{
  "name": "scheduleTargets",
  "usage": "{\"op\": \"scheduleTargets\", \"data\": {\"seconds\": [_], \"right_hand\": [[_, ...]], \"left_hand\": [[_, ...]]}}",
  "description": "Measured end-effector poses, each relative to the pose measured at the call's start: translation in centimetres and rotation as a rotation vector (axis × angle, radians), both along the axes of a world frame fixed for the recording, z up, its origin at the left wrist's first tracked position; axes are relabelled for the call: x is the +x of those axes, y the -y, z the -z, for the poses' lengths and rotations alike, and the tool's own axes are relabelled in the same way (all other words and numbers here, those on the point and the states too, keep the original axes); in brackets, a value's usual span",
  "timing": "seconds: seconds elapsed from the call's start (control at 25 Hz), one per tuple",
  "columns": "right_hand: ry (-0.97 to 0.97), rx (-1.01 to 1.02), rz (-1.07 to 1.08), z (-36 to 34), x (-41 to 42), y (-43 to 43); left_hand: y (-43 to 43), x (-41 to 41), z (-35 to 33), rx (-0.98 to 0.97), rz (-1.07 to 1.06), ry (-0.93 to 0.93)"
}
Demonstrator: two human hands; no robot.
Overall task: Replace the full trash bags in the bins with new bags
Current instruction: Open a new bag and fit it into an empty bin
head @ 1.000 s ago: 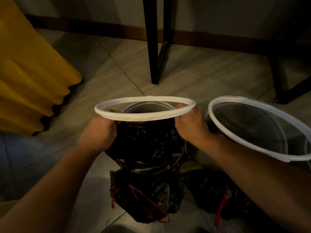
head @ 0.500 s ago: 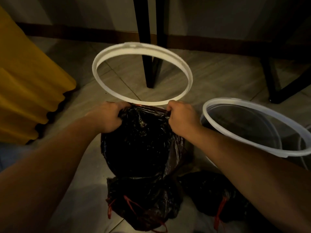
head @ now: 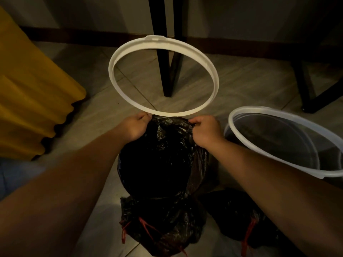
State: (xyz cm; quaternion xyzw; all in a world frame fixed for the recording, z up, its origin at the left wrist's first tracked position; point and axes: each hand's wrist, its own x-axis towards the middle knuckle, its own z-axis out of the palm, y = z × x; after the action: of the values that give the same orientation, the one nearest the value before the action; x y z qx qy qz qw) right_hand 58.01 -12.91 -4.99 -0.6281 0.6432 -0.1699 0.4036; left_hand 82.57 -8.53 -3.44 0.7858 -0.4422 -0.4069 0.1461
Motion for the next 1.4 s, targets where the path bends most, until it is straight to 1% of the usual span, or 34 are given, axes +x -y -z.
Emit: {"op": "scheduleTargets", "data": {"seconds": [0.12, 0.24, 0.36, 0.4, 0.48, 0.56, 0.64, 0.72, 0.8, 0.84, 0.88, 0.96, 1.04, 1.28, 1.4], "right_hand": [[0.022, 0.096, 0.032, 0.0, 0.3, 0.2], [0.026, 0.132, 0.059, 0.1, 0.4, 0.8], [0.037, 0.180, 0.111, 0.5, 0.5, 0.9], [0.055, 0.197, 0.128, 0.7, 0.5, 0.9], [0.100, 0.215, 0.156, 0.7, 0.4, 0.7], [0.142, 0.219, 0.171, 0.4, -0.1, 0.2], [0.168, 0.191, 0.164, -0.1, -0.9, -0.8], [0.132, 0.132, 0.083, -0.6, -1.9, -2.3], [0.030, 0.137, -0.057, -1.6, -3.1, -3.3], [-0.045, 0.139, -0.136, -2.2, -3.6, -3.7], [-0.120, 0.134, -0.215, -2.7, -4.1, -4.1], [-0.217, 0.115, -0.309, -3.1, -5.0, -4.9], [-0.174, 0.131, -0.269, -3.0, -5.6, -5.1], [0.093, 0.138, 0.017, -0.8, -4.3, -5.8], [0.148, 0.204, 0.024, 0.5, -3.8, -7.1]], "left_hand": [[1.0, -0.3, 0.7, 0.059, -0.087, -0.058], [2.0, -0.6, 1.2, 0.117, -0.101, -0.043], [2.2, -1.1, 1.9, 0.146, -0.070, 0.016], [2.0, -1.3, 1.9, 0.104, -0.072, 0.037], [1.1, -1.3, 1.3, -0.063, -0.116, 0.064], [-0.7, -0.6, 0.2, -0.223, -0.203, 0.067], [-4.0, 0.5, -0.7, -0.294, -0.333, 0.067], [-8.7, 1.2, -0.7, -0.335, -0.555, -0.016], [-13.4, 0.8, -0.3, -0.290, -0.753, -0.253], [-15.1, 0.1, 0.1, -0.237, -0.784, -0.376], [-16.5, -0.5, 0.6, -0.182, -0.771, -0.454], [-18.1, -1.7, 1.6, -0.139, -0.728, -0.495], [-18.4, -2.7, 2.0, -0.168, -0.768, -0.502], [-17.8, -2.5, 2.4, -0.220, -0.848, -0.416], [-17.8, -1.9, 2.9, -0.241, -0.863, -0.369]]}}
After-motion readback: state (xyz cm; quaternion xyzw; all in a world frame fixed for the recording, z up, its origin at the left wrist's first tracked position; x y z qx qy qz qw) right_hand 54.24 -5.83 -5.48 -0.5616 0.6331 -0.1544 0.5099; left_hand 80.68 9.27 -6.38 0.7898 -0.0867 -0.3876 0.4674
